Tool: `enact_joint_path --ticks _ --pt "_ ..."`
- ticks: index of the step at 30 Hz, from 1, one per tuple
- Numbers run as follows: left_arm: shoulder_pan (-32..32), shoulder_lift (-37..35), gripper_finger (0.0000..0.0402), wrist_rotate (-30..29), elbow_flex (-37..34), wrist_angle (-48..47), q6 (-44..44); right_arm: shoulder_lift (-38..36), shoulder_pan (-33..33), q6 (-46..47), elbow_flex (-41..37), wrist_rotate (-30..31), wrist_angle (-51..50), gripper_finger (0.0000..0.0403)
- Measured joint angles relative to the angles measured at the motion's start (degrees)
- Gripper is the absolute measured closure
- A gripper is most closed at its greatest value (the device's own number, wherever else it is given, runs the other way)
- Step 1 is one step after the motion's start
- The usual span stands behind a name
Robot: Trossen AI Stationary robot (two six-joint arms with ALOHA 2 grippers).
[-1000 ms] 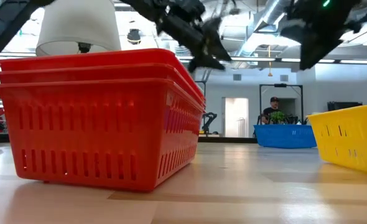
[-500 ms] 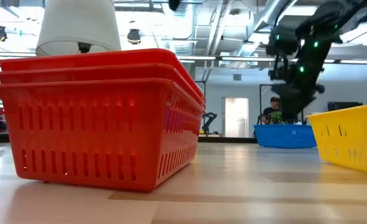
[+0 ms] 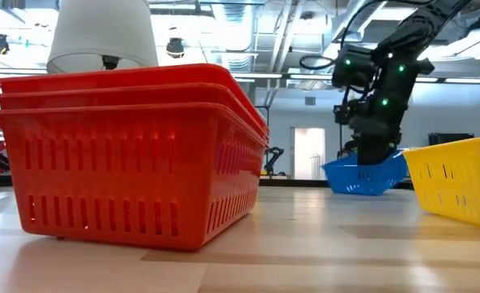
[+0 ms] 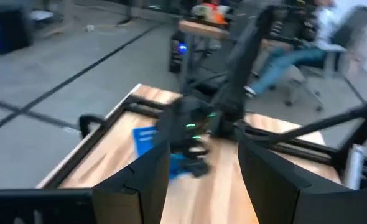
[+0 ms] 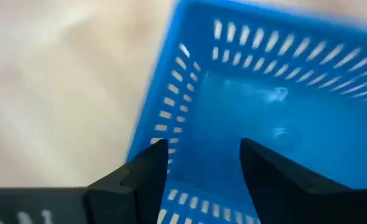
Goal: Stack baskets by color
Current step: Stack the right blue bin on top of the left blue bin
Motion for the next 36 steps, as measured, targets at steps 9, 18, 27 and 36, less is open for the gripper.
enact_joint_path --ticks 9,18,27,36 --pt "2.2 -3.7 0.0223 0.2 -14.8 7.8 -8.6 2.8 15.6 1.9 8.0 -9.0 0.3 0.0179" --pt "3.9 7.3 0.0223 0.6 -14.6 12.6 -10.0 -5.3 30.1 11.4 19.2 -2.1 -5.1 0.0179" --pt "4.3 24.6 0.0223 -4.7 -8.3 16.3 -11.9 -11.8 41.1 30.9 21.0 10.0 -15.6 0.0179" --pt "2.0 39.5 0.0223 -8.8 -1.2 17.6 -15.5 -12.4 47.5 36.4 21.1 13.4 -18.0 0.0179"
